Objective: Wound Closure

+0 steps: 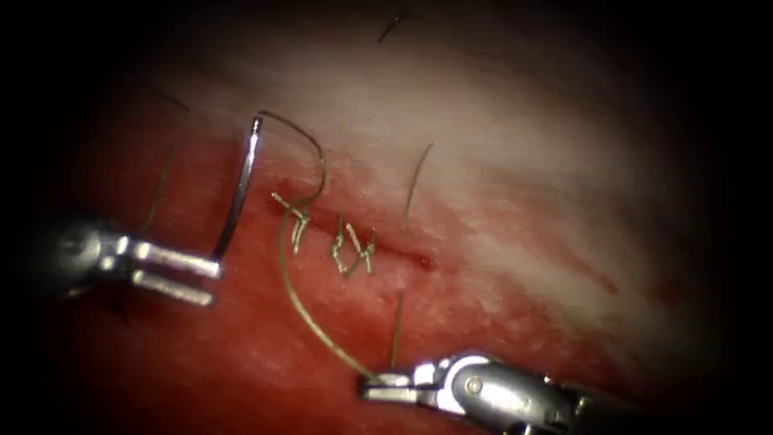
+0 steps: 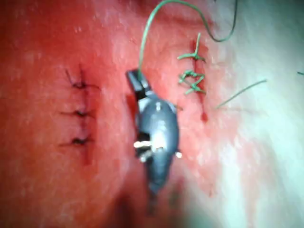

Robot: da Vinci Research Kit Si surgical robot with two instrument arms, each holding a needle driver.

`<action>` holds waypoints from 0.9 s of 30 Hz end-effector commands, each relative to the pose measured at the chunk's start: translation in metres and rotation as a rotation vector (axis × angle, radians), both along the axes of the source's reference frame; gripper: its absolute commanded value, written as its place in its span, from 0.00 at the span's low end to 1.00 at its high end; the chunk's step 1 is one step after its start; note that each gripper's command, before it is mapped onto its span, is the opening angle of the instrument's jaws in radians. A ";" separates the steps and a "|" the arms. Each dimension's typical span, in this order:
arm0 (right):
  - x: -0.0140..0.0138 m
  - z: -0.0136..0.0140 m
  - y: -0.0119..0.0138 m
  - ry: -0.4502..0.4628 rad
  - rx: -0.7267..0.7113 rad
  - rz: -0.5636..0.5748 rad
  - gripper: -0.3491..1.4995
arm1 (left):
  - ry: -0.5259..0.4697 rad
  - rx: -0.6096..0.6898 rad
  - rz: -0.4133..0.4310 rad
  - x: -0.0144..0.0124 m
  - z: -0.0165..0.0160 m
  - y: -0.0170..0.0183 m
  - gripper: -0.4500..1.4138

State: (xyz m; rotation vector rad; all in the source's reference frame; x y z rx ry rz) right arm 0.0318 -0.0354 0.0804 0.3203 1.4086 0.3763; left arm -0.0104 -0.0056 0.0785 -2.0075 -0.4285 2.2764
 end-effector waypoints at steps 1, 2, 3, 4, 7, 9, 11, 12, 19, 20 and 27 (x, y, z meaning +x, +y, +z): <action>0.0003 0.0006 0.0001 0.008 0.000 -0.003 0.68 | -0.002 0.001 0.002 -0.0003 0.0006 0.0001 0.00; -0.0001 0.0007 0.0003 0.013 0.002 -0.009 0.76 | 0.000 0.000 0.001 -0.0002 0.0006 0.0001 0.00; -0.0007 0.0008 0.0006 0.016 0.004 -0.013 0.82 | -0.001 0.001 0.002 -0.0001 0.0005 0.0002 0.00; -0.0012 0.0009 0.0009 0.015 0.005 -0.013 0.84 | 0.002 0.002 0.001 0.0003 0.0004 0.0003 0.00; -0.0035 0.0015 0.0021 -0.010 0.007 0.005 0.89 | 0.012 0.000 -0.012 0.0021 -0.0003 0.0012 0.00; -0.0060 0.0028 0.0039 -0.008 0.010 0.021 0.90 | 0.020 -0.004 -0.033 0.0037 -0.0011 0.0017 0.00; -0.0067 0.0037 0.0051 -0.010 0.020 0.051 0.90 | 0.030 -0.003 -0.039 0.0037 -0.0011 0.0016 0.00; -0.0070 0.0042 0.0057 -0.011 0.043 0.070 0.89 | 0.031 -0.002 -0.039 0.0036 -0.0011 0.0016 0.00; -0.0064 0.0086 0.0104 -0.003 0.285 0.321 0.84 | 0.026 -0.004 -0.039 0.0027 -0.0008 0.0012 0.00; -0.0060 0.0093 0.0110 -0.014 0.311 0.347 0.83 | 0.027 -0.005 -0.039 0.0027 -0.0008 0.0011 0.00; -0.0041 0.0121 0.0137 -0.036 0.458 0.464 0.79 | 0.027 -0.006 -0.040 0.0026 -0.0006 0.0011 0.00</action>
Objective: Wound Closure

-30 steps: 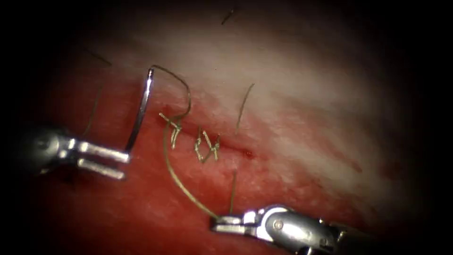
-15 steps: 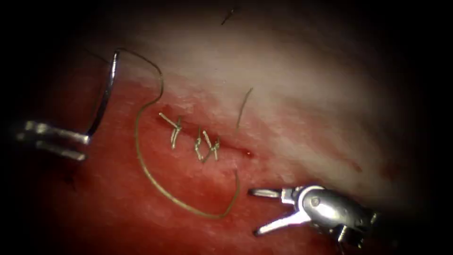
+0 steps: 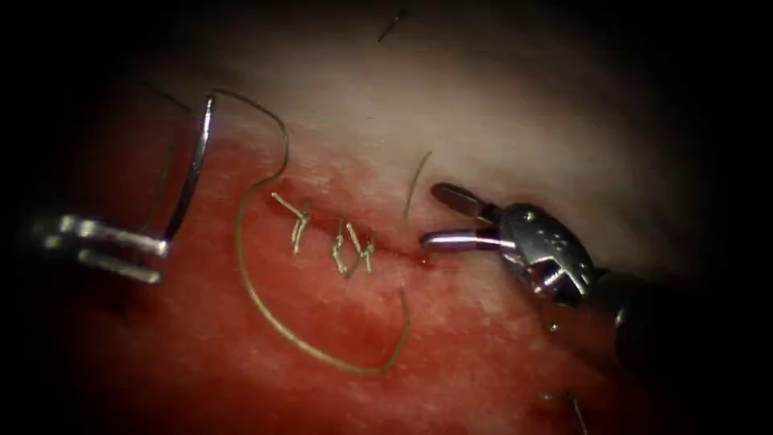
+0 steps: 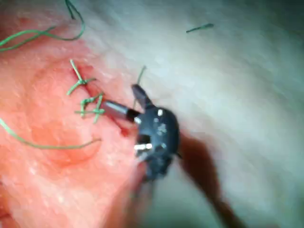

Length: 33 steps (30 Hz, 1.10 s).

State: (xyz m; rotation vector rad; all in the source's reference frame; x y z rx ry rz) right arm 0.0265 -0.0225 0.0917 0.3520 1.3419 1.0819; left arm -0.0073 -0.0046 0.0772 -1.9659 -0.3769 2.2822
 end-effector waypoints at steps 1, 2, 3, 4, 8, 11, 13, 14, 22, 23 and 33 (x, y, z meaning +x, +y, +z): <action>0.0018 0.0016 0.0013 -0.001 0.026 0.031 0.79 | -0.002 0.000 0.000 -0.0007 0.0008 0.0000 0.00; 0.0021 0.0021 0.0015 -0.007 0.036 0.037 0.79 | -0.002 -0.001 0.000 -0.0007 0.0008 0.0000 0.00; 0.0024 0.0028 0.0016 -0.018 0.046 0.040 0.79 | -0.003 -0.001 0.001 -0.0008 0.0008 -0.0001 0.00; 0.0026 0.0036 0.0016 -0.039 0.059 0.033 0.79 | -0.003 -0.002 0.001 -0.0009 0.0008 -0.0002 0.00; 0.0029 0.0050 0.0012 -0.050 0.073 0.039 0.77 | -0.003 -0.002 0.000 -0.0009 0.0009 -0.0002 0.00; 0.0031 0.0057 0.0011 -0.047 0.082 0.047 0.76 | -0.002 -0.003 0.000 -0.0010 0.0009 -0.0002 0.00; 0.0033 0.0059 0.0012 -0.035 0.096 0.048 0.71 | -0.002 -0.004 -0.001 -0.0010 0.0010 -0.0003 0.00; 0.0033 0.0059 0.0012 -0.029 0.106 0.050 0.65 | -0.001 -0.004 -0.001 -0.0011 0.0010 -0.0003 0.00; 0.0035 0.0046 0.0022 0.003 0.260 0.078 0.00 | -0.001 -0.004 -0.001 -0.0011 0.0010 -0.0004 0.00; 0.0034 0.0043 0.0027 0.008 0.270 0.101 0.00 | -0.002 -0.004 -0.004 -0.0012 0.0010 -0.0004 0.00; 0.0028 0.0028 0.0047 0.017 0.356 0.205 0.00 | -0.002 -0.005 0.006 -0.0014 0.0010 -0.0007 0.00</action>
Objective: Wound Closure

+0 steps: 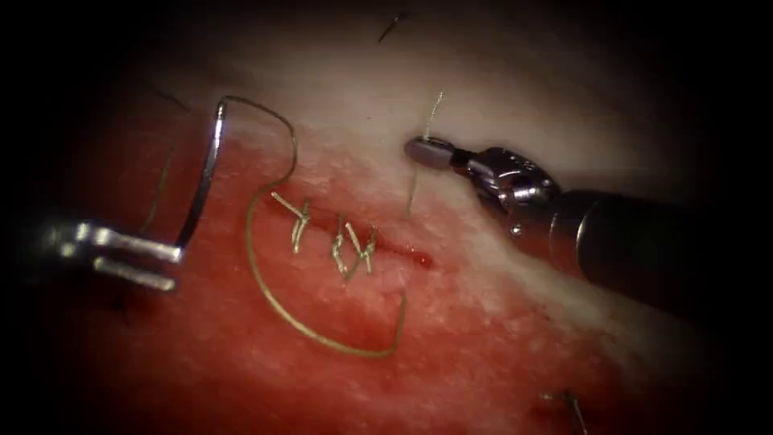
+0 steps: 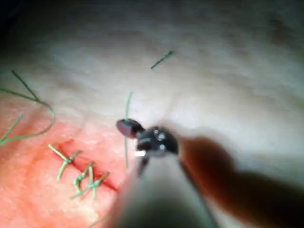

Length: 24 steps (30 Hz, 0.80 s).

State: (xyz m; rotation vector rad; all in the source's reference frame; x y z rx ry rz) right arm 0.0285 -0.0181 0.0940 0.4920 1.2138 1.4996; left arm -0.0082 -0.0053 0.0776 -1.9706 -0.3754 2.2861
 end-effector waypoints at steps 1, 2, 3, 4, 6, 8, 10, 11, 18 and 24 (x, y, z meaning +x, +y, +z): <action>0.0007 0.0005 0.0002 0.007 -0.003 -0.005 0.00 | -0.001 0.000 0.003 -0.0005 0.0007 0.0000 0.00; 0.0009 0.0006 -0.0002 0.032 -0.007 -0.029 0.00 | -0.001 0.000 0.003 -0.0005 0.0007 0.0000 0.00; 0.0011 0.0008 -0.0004 0.050 -0.010 -0.045 0.07 | -0.003 0.000 0.004 -0.0005 0.0007 0.0000 0.00; 0.0014 0.0009 -0.0007 0.061 -0.014 -0.055 0.29 | -0.003 0.000 0.004 -0.0005 0.0007 0.0000 0.00; 0.0018 0.0012 -0.0013 0.044 -0.061 -0.073 0.63 | -0.003 0.000 0.004 -0.0006 0.0007 0.0000 0.00; 0.0020 0.0014 -0.0015 0.030 -0.094 -0.087 0.87 | -0.005 0.000 0.005 -0.0006 0.0007 0.0000 0.00; 0.0018 0.0015 -0.0014 0.009 -0.153 -0.106 0.93 | -0.005 0.000 0.005 -0.0006 0.0008 0.0000 0.00; 0.0016 0.0015 -0.0014 -0.002 -0.191 -0.116 0.95 | -0.008 0.001 0.007 -0.0006 0.0008 0.0000 0.00; -0.0014 0.0009 -0.0017 -0.051 -0.370 -0.200 0.99 | -0.017 0.001 0.015 0.0003 0.0025 0.0011 0.00; -0.0053 -0.0013 -0.0050 -0.049 -0.387 -0.238 0.98 | -0.017 -0.002 0.017 0.0009 0.0040 0.0016 0.00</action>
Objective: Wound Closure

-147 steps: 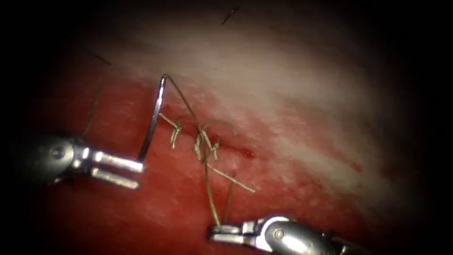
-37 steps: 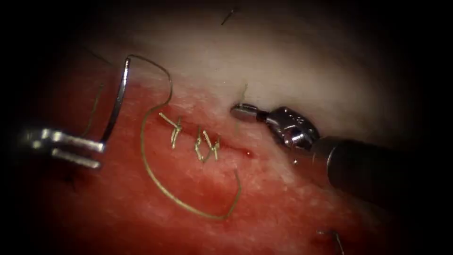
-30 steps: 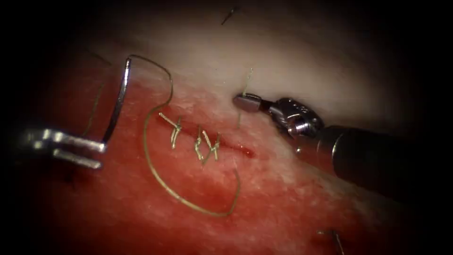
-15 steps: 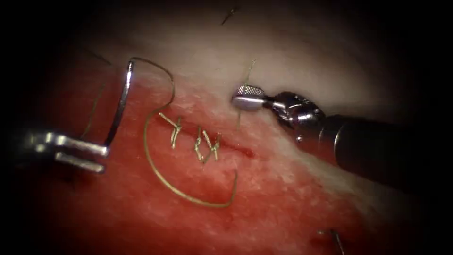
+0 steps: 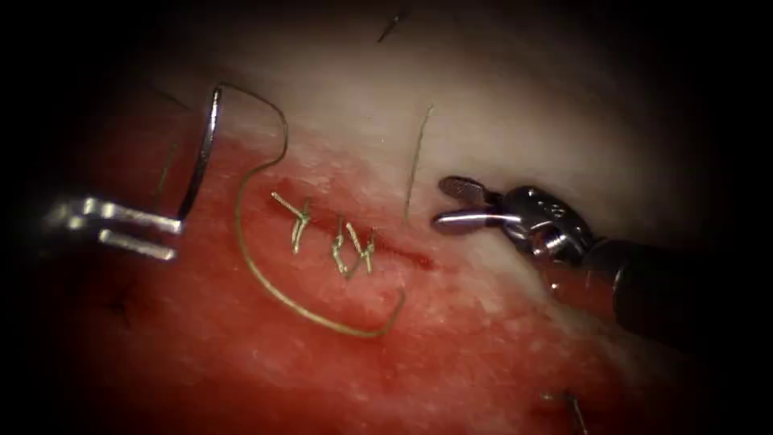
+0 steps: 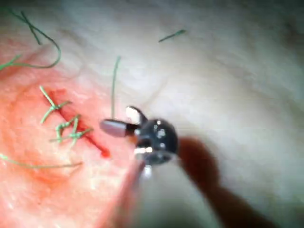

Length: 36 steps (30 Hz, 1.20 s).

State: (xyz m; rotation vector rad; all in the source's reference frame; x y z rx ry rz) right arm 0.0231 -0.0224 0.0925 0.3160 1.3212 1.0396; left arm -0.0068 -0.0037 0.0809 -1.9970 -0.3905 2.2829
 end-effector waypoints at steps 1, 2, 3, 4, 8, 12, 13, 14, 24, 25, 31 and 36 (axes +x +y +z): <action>-0.0006 -0.0009 -0.0017 0.000 0.011 -0.018 0.97 | 0.000 0.008 0.001 -0.0003 0.0010 0.0002 0.00; -0.0007 -0.0013 -0.0020 -0.003 0.008 -0.024 0.96 | -0.001 0.007 0.002 -0.0001 0.0014 0.0005 0.00; -0.0008 -0.0017 -0.0022 -0.005 0.013 -0.029 0.96 | 0.005 0.012 -0.001 0.0001 0.0016 0.0006 0.00; -0.0008 -0.0023 -0.0024 -0.012 0.007 -0.037 0.96 | 0.010 0.015 -0.004 0.0004 0.0022 0.0008 0.00; -0.0005 -0.0036 -0.0023 -0.021 -0.002 -0.044 0.96 | 0.052 0.113 -0.007 0.0013 0.0049 0.0005 0.00; -0.0001 -0.0039 -0.0019 -0.029 -0.013 -0.045 0.96 | 0.183 0.228 -0.019 0.0019 0.0076 -0.0008 0.37; -0.0001 -0.0039 -0.0019 -0.029 -0.013 -0.045 0.96 | 0.209 0.220 -0.021 0.0021 0.0081 -0.0011 0.50; -0.0001 -0.0038 -0.0019 -0.031 -0.019 -0.047 0.96 | 0.233 0.219 -0.021 0.0023 0.0085 -0.0013 0.61; 0.0000 -0.0035 -0.0018 -0.042 -0.016 -0.052 0.96 | 0.398 0.248 -0.093 0.0097 0.0073 0.0008 0.78; 0.0001 -0.0035 -0.0018 -0.044 -0.015 -0.053 0.96 | 0.409 0.256 -0.099 0.0101 0.0071 0.0014 0.77; 0.0011 -0.0033 -0.0020 -0.057 -0.023 -0.060 0.96 | 0.512 0.247 -0.240 0.0094 0.0074 0.0049 0.50; 0.0015 -0.0034 -0.0021 -0.053 -0.023 -0.062 0.96 | 0.611 0.185 -0.330 0.0074 0.0102 0.0069 0.46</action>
